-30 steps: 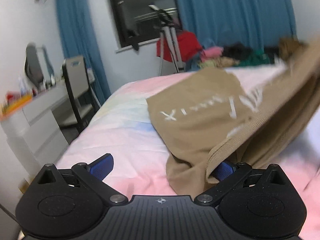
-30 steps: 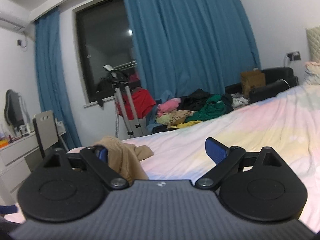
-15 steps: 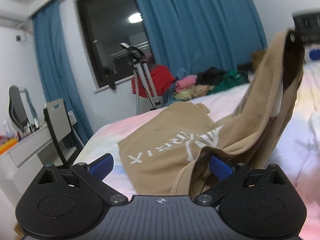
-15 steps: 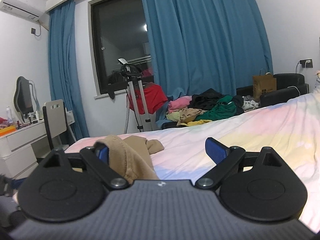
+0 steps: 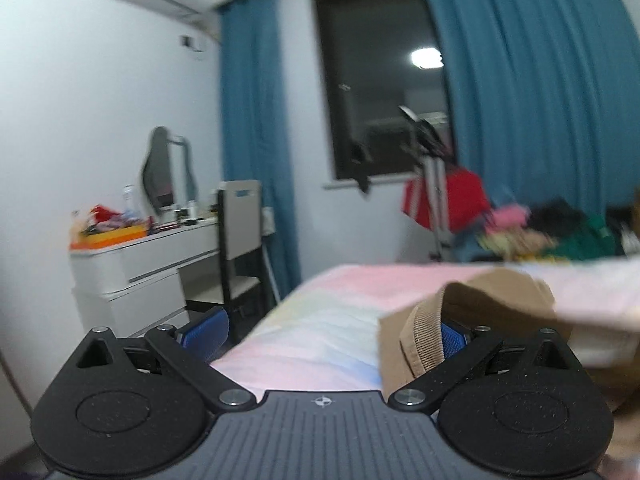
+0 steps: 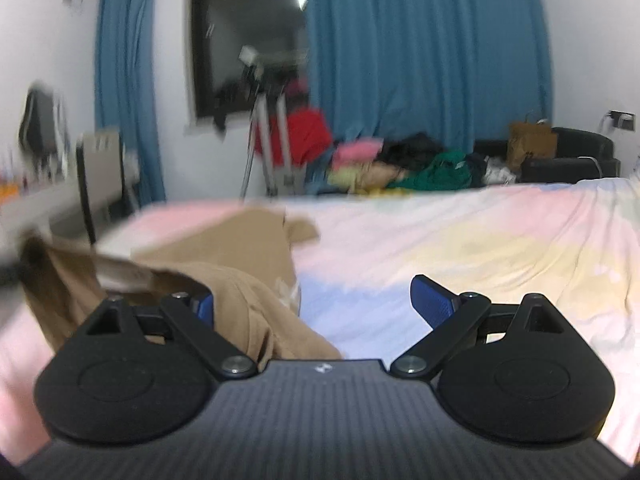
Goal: Fold clothes
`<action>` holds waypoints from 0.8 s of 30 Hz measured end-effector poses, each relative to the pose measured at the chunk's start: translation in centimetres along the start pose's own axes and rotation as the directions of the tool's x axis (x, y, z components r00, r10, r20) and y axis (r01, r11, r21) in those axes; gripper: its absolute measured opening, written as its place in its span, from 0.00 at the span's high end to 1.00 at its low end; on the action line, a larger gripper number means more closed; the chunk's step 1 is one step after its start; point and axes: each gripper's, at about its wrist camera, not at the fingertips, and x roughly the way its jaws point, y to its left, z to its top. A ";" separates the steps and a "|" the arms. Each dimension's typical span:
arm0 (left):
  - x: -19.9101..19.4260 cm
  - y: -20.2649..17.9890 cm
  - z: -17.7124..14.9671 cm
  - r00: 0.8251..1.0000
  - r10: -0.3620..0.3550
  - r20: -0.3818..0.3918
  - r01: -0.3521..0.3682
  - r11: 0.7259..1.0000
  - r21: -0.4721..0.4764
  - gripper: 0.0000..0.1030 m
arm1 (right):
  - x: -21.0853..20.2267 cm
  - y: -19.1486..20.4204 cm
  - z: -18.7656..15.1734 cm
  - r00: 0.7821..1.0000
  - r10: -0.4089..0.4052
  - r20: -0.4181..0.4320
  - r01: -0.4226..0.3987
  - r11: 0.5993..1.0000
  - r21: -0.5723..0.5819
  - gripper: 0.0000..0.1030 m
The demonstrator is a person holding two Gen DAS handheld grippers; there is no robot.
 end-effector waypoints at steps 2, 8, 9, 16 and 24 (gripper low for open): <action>-0.4 1.0 0.4 1.000 0.024 0.015 -0.024 1.000 -0.017 0.00 | 1.0 0.8 -0.7 0.997 0.008 -0.076 -0.011 0.999 -0.039 0.08; -0.7 2.8 0.2 0.999 0.023 -0.049 -0.024 0.999 -0.024 0.00 | 3.1 1.8 -2.5 0.961 -0.006 -0.276 -0.023 0.994 -0.103 0.08; -0.9 2.8 0.1 0.998 0.023 -0.058 -0.024 1.000 -0.015 0.00 | 3.3 1.6 -2.7 0.953 0.000 -0.304 -0.027 0.996 -0.085 0.08; -0.9 1.7 -1.9 0.989 0.042 -0.140 -0.025 0.992 0.123 0.00 | 3.8 -0.4 -2.7 0.935 -0.019 -0.354 0.027 0.999 0.018 0.08; 2.8 -1.1 -6.0 0.944 0.054 -0.327 0.039 0.961 0.272 0.00 | 2.2 -2.5 -1.9 0.982 -0.089 -0.165 0.117 0.979 0.167 0.08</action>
